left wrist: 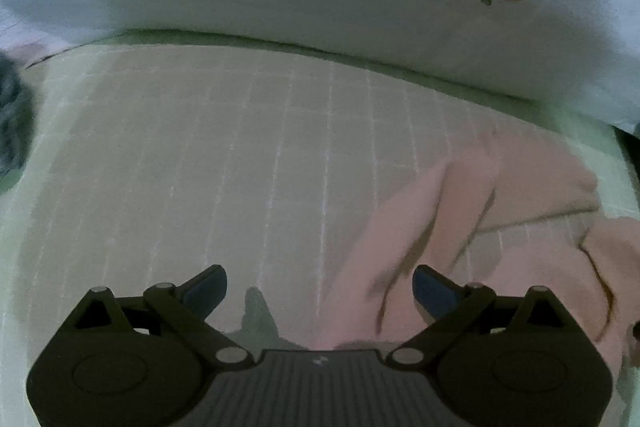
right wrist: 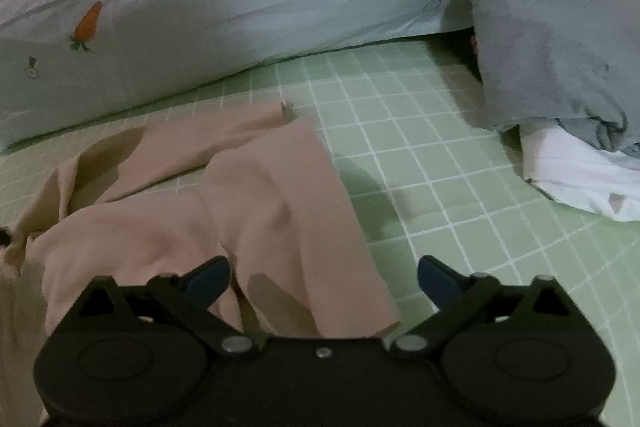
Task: Fold clothes
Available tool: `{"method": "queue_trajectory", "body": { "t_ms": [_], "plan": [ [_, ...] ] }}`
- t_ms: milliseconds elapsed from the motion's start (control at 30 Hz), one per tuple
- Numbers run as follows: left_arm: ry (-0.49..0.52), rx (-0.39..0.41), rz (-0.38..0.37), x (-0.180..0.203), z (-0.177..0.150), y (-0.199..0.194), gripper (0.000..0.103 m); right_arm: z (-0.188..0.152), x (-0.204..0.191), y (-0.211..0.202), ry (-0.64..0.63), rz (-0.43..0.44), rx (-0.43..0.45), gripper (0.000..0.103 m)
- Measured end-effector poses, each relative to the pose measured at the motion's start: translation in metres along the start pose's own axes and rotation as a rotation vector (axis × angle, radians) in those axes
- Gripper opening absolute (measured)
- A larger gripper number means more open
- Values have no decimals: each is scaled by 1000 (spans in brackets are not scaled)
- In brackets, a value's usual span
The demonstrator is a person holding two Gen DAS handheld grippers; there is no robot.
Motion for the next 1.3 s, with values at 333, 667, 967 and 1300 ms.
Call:
{"method": "queue_trajectory", "body": {
  "t_ms": [333, 667, 967, 1300],
  "plan": [
    [18, 27, -63, 20, 19, 13, 9, -4, 12, -8, 68, 42, 66, 7],
    [-240, 299, 266, -87, 1, -71, 8, -12, 59, -51, 14, -342, 157, 6],
    [-309, 199, 337, -125, -46, -85, 56, -31, 52, -24, 53, -369, 19, 51],
    [-155, 229, 156, -65, -18, -79, 76, 40, -46, 3, -101, -19, 145, 83]
  ]
}}
Point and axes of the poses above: each gripper's, at about its wrist camera, not at the fingertips, and y roughly the way its jaws point, x to its right, z to its top, the point moved 1 cm from there along y, roughly the way its jaws point, and after that the axes turned 10 degrees about -y, right-handed, at the moved point
